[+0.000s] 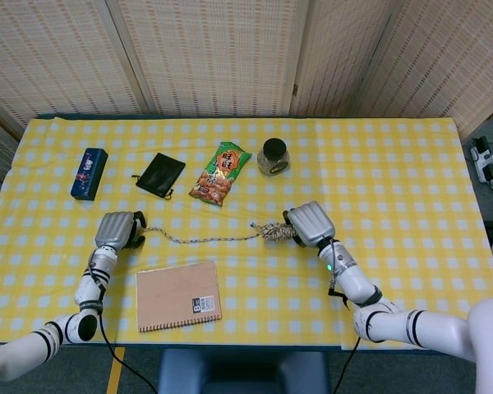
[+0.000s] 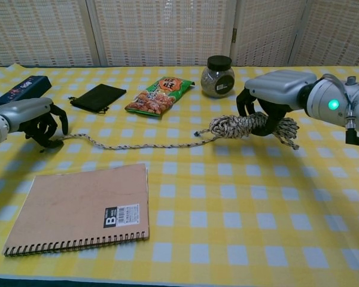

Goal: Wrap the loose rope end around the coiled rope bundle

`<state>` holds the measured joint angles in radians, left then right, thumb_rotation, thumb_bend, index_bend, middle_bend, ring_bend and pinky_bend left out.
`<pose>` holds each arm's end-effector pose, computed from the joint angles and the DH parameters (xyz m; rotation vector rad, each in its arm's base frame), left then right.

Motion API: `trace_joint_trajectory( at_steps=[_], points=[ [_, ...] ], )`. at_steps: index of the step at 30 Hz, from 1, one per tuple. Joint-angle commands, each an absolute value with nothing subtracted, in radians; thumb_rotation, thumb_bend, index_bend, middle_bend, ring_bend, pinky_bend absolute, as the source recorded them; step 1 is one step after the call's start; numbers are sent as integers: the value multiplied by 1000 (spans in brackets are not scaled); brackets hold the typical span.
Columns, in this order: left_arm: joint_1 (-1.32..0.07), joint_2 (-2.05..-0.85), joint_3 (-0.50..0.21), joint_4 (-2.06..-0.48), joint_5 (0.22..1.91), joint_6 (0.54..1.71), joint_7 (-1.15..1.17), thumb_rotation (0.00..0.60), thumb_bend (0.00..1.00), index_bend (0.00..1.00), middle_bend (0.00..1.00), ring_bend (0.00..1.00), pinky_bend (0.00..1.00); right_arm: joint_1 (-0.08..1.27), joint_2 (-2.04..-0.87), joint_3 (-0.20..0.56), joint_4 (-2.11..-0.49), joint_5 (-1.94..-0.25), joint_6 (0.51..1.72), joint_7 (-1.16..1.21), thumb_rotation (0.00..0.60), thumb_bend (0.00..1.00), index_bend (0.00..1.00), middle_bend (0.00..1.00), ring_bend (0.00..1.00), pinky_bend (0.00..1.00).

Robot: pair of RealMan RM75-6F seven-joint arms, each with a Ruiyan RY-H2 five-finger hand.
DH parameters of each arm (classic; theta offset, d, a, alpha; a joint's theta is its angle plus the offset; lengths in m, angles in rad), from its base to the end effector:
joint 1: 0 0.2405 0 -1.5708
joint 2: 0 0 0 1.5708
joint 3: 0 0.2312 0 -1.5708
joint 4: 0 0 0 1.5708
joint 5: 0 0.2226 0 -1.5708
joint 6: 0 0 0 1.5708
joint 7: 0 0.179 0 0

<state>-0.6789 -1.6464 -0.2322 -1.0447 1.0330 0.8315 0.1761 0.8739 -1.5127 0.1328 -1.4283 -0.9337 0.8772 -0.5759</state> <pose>-0.2378 0.4116 -0.0233 -1.5927 -1.0862 -0.7361 -0.1253 -0.3870 -0.0426 1.9686 -0.7447 0.6710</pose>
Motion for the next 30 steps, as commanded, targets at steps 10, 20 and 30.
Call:
trace_joint_trajectory(
  at_steps=[10,20,30],
  points=[
    [-674,-1657,-222,-1012,1041,831,150,600,417,560,802,722,733,878,-1520,129,-1420,-930,878,-576,600,610,708,609,654,597],
    [-677,-1666,-219,-994,1039,823,150,600,436,574,802,722,733,880,-1526,126,-1413,-925,876,-575,600,609,710,611,653,597],
    [-676,-1683,-220,-977,1055,838,129,600,464,630,825,742,733,872,-1520,126,-1426,-941,881,-547,600,610,723,621,659,597]
  ],
)
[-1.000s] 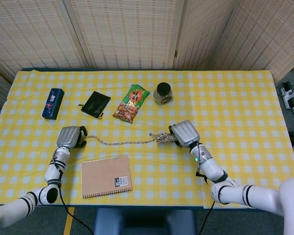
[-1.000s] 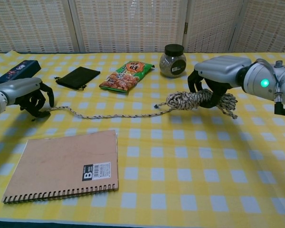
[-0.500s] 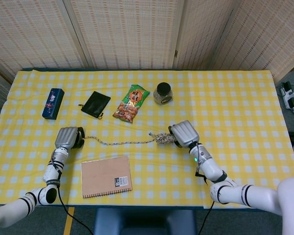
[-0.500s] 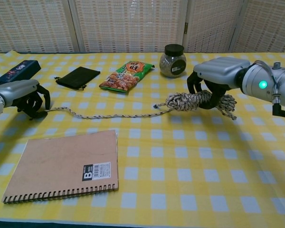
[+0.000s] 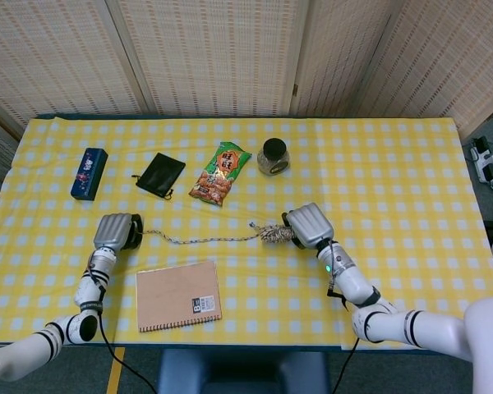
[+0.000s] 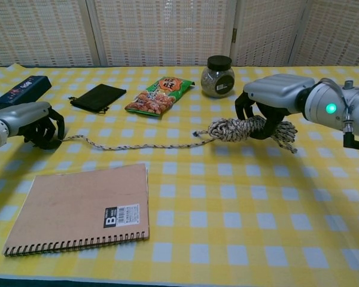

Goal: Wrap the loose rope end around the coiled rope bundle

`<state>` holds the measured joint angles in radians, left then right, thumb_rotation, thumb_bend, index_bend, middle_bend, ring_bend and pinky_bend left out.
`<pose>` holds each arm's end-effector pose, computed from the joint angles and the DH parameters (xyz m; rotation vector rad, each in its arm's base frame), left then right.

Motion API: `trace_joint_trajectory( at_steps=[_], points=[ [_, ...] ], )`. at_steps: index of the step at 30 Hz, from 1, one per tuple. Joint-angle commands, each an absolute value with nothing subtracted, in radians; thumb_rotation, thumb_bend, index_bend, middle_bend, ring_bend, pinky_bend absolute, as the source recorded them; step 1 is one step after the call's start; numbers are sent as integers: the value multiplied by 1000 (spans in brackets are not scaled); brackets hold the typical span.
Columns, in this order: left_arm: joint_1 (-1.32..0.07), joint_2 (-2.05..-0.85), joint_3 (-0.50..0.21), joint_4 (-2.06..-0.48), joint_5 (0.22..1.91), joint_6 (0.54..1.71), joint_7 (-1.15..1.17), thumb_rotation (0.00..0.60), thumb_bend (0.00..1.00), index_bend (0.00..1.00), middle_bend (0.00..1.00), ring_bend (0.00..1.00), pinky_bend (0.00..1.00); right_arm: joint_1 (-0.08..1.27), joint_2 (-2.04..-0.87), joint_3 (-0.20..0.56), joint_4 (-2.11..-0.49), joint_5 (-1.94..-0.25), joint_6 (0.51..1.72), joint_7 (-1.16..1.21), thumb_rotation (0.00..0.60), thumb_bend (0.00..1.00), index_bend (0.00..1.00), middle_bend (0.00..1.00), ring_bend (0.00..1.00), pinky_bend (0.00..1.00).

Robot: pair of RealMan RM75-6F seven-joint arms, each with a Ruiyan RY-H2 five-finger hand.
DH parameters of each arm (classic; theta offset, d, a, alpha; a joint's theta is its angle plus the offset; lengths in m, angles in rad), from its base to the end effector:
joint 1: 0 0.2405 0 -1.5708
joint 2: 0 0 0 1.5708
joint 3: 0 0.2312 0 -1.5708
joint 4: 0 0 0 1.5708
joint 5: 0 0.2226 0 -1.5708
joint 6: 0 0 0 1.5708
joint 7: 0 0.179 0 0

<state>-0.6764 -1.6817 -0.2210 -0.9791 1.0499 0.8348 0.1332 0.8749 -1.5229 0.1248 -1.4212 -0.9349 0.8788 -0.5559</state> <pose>-0.2469 0.4118 -0.0274 -1.5751 -1.0926 -0.7354 -0.1263 -0.3851 -0.0464 1.9702 -0.7648 0.6778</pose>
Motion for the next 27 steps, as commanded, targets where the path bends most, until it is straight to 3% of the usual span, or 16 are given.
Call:
trace_joint_trajectory(
  at_steps=[1,14,27],
  points=[
    [-676,-1683,-221,-978,1057,840,126,600,467,640,827,744,734,870,-1518,127,-1428,-944,883,-541,600,609,725,622,660,597],
    [-659,-1636,-239,-1041,1112,915,67,600,546,668,834,750,736,831,-1480,145,-1470,-1023,904,-406,600,612,753,643,673,602],
    [-642,-1505,-251,-1274,1190,1007,51,600,594,689,854,764,736,770,-1413,144,-1591,-1178,929,-186,600,612,770,658,685,613]
  ],
)
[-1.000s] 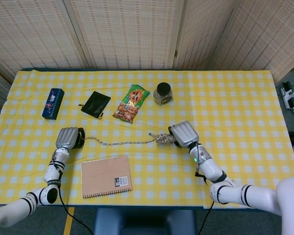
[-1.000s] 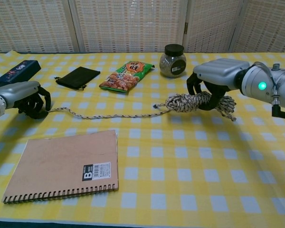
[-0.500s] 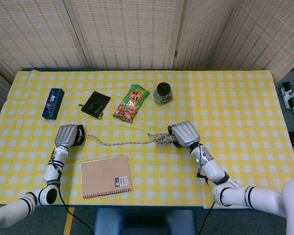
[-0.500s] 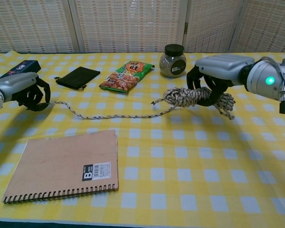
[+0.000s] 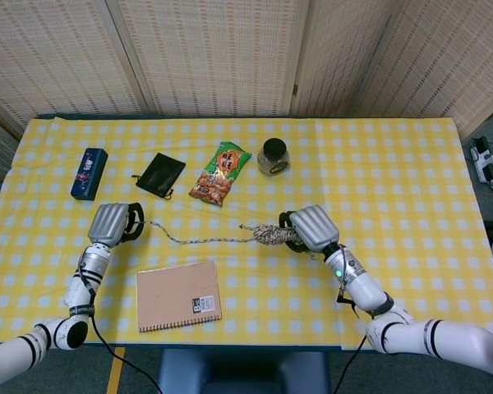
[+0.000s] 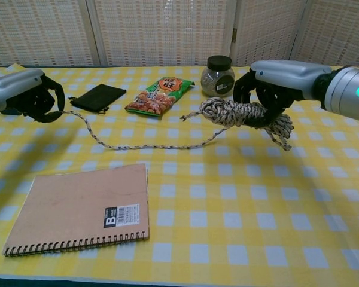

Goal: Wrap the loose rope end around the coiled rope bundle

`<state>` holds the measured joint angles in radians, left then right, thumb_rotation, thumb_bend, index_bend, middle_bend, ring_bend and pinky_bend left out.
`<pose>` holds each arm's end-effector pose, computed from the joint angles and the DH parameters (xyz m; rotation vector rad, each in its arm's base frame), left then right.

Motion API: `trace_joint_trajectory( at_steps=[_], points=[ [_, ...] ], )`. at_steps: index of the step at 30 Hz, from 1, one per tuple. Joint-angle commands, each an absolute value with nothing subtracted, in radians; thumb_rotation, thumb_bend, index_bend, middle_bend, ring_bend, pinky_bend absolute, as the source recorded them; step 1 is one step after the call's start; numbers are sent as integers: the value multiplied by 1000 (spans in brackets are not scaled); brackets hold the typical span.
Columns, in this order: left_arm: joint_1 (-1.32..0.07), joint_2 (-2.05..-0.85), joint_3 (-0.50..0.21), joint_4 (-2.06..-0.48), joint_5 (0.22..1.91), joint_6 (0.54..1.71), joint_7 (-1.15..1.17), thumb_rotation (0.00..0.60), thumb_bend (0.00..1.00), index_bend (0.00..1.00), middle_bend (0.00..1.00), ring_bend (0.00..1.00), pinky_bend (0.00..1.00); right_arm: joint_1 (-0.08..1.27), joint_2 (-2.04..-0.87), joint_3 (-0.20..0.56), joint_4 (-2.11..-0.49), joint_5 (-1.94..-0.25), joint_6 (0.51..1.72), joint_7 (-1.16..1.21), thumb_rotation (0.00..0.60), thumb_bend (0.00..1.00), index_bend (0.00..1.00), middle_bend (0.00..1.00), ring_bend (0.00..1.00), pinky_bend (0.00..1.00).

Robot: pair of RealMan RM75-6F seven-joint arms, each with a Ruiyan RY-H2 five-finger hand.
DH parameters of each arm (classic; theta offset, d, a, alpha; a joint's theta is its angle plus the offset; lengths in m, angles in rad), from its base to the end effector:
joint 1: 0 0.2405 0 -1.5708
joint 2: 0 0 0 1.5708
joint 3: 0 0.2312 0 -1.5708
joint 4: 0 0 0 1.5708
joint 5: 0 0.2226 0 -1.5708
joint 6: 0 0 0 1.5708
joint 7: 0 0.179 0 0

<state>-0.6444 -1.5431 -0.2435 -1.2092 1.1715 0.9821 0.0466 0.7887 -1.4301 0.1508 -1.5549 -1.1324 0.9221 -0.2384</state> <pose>-0.2037 0.4042 0.0123 -1.5666 -1.0332 -0.9778 -0.1118 -0.3640 -0.0214 1.9298 -0.9698 0.9593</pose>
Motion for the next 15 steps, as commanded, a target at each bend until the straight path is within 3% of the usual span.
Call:
trace_joint_trajectory(
  at_steps=[1,15],
  points=[
    [-643,-1496,-254,-1296,1193,1011,53,600,596,691,853,765,736,767,-1410,141,-1601,-1193,929,-171,600,612,770,659,685,613],
    [-709,-1363,-354,-1675,1186,1068,184,600,607,696,854,766,736,791,-1473,122,-1680,-1261,888,-169,600,612,778,666,700,629]
  ],
)
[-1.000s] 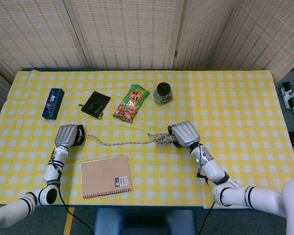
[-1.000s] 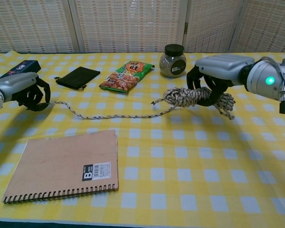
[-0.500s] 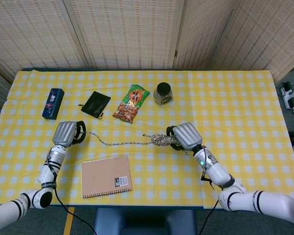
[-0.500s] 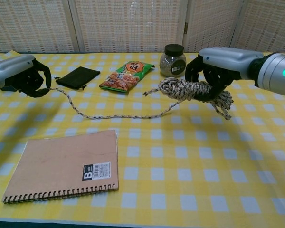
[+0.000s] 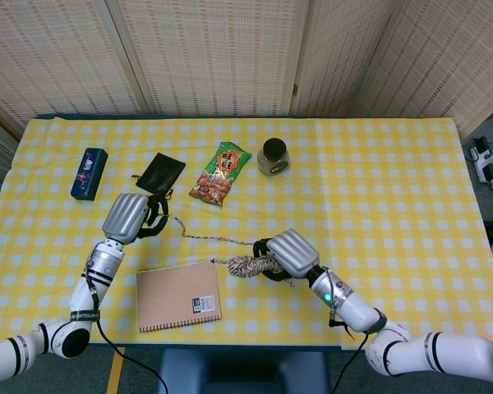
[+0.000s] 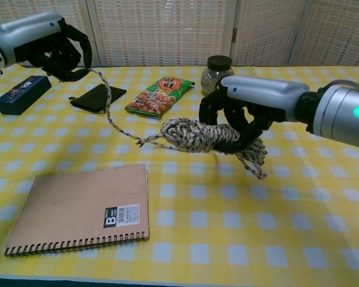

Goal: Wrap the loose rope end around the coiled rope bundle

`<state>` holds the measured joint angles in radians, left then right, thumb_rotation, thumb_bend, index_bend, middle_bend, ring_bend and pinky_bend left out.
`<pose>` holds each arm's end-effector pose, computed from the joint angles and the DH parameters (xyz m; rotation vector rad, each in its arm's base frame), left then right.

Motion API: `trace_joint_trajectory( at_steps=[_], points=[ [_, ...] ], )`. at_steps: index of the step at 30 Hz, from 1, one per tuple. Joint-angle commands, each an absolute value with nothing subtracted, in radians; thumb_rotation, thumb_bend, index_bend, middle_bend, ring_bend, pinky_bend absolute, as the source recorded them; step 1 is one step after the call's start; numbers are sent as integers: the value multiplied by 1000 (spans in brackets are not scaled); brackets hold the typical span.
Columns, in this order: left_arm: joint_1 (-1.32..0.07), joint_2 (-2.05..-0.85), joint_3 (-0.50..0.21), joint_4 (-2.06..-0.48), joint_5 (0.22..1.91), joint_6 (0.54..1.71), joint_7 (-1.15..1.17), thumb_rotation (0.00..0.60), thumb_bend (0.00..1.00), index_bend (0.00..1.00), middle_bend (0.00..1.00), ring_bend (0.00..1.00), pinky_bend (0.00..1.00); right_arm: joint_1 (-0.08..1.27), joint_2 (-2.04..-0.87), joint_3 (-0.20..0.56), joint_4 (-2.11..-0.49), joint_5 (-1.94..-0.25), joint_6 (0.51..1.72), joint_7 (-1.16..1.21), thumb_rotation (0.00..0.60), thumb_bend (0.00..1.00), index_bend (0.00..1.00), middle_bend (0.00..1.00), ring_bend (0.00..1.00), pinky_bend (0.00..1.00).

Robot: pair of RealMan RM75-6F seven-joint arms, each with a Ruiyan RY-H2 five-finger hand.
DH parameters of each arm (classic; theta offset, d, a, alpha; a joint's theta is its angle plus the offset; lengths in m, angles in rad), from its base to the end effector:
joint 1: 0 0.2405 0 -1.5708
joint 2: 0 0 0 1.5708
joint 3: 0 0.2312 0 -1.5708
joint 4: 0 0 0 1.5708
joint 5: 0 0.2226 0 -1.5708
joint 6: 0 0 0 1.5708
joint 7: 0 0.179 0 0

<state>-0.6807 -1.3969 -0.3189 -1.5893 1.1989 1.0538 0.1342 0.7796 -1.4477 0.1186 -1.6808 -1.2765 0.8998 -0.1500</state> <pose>-0.1014 0.3851 0.0422 -1.6439 -0.9796 -1.2346 -0.0720 -0.3144 -0.0463 2.1016 -1.0571 1.0880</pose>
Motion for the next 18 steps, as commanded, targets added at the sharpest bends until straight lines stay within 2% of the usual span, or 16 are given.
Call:
trace_joint_trajectory(
  at_steps=[1,9,18],
  points=[
    [-715,-1359,-359,-1698,1182,1071,195,600,608,697,854,766,736,795,-1484,125,-1678,-1251,884,-176,600,612,778,666,701,631],
    [-775,-1356,-393,-1858,1140,1076,274,600,610,696,854,766,736,838,-1594,162,-1629,-1140,858,-242,600,623,787,674,707,639],
    [-759,-1327,-380,-1977,1154,1126,255,600,621,697,856,771,743,845,-1729,227,-1544,-1035,936,-265,600,650,807,692,733,658]
  ],
)
